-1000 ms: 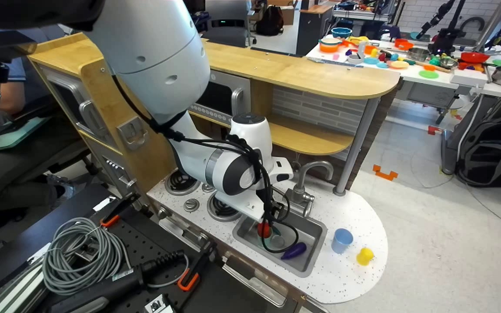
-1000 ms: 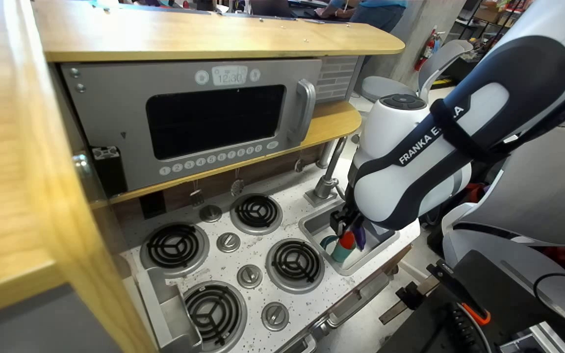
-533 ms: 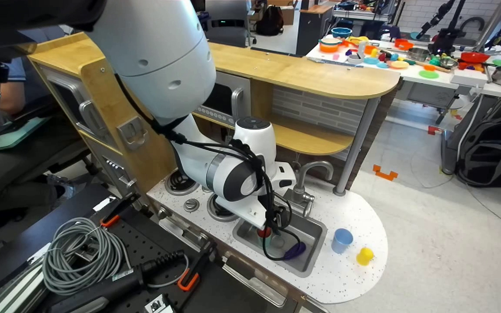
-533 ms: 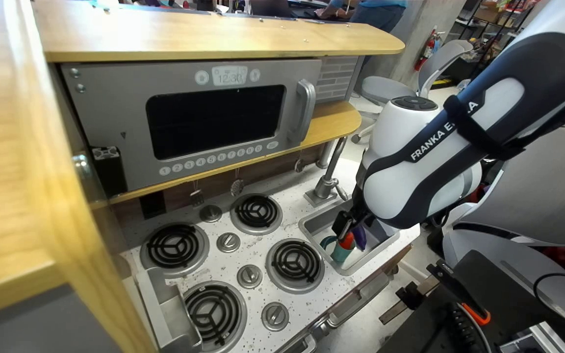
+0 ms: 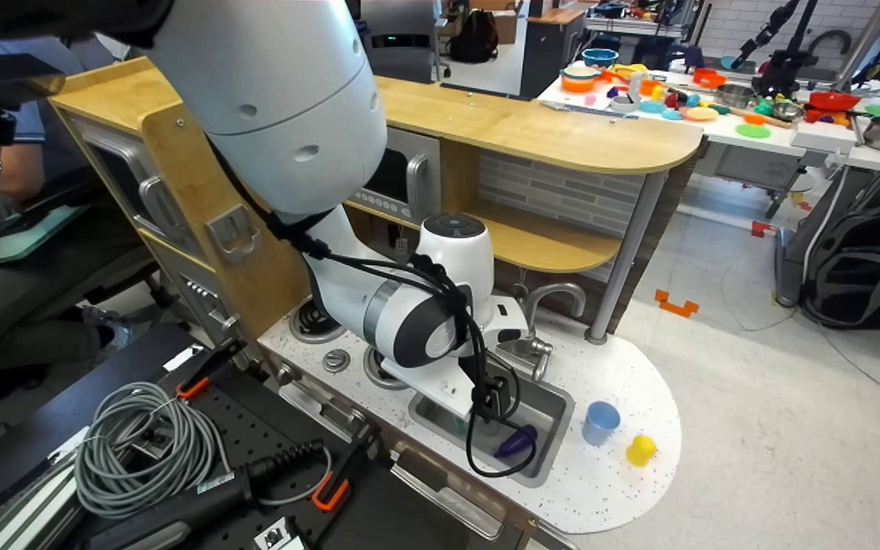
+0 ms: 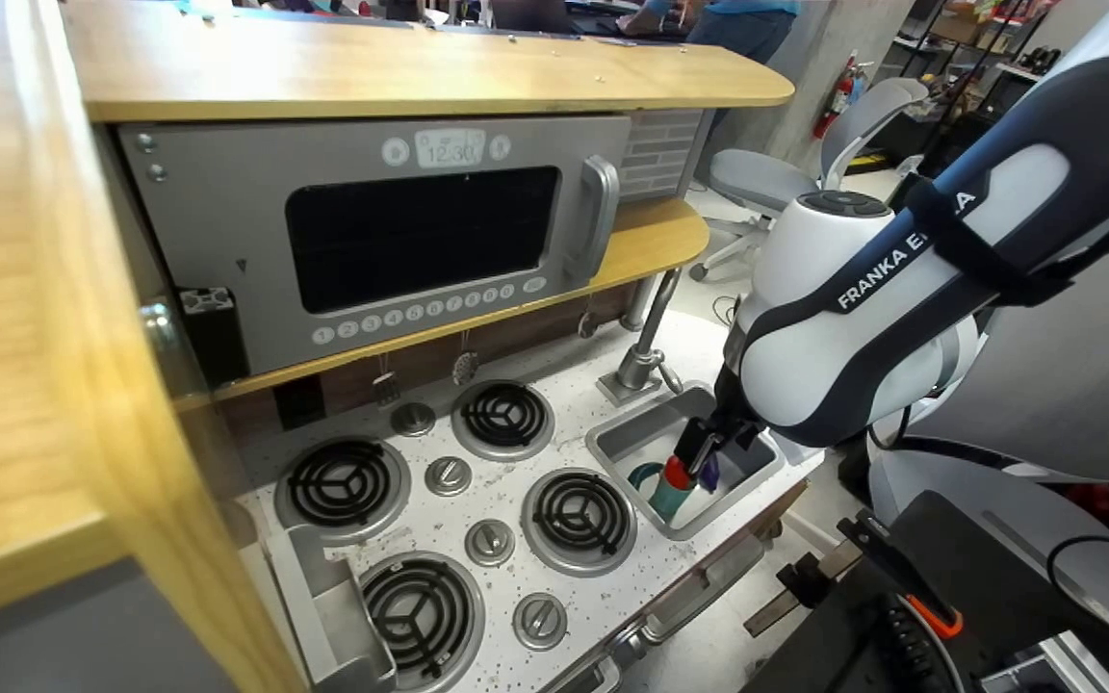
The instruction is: Put the red sauce bottle inside the light blue cup in the sink, remove the sauce bottle from the cup and place it on the stove
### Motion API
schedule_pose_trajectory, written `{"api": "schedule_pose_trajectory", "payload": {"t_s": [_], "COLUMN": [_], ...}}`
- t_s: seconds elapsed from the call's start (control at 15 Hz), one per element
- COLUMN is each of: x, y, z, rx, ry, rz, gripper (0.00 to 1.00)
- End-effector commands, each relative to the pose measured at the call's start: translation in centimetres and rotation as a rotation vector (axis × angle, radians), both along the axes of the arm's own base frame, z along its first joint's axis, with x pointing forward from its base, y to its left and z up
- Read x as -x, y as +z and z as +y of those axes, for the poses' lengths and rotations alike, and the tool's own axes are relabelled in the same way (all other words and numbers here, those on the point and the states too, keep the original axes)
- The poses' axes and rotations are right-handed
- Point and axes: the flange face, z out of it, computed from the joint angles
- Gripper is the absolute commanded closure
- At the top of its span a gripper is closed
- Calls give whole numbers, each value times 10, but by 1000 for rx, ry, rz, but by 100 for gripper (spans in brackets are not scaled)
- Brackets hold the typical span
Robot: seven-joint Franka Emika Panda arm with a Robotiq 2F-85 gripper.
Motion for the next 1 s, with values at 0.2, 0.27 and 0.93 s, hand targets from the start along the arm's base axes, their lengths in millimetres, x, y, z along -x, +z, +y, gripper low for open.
{"api": "schedule_pose_trajectory", "payload": {"t_s": [0.2,0.27,0.93], "x": [-11,-12,-17], "y": [-1,-3,-32], "z": [7,8,12], "rx": [-15,-16,-10], "ry": [37,39,55], "rz": [-7,-6,16], "gripper": [0,0,0]}}
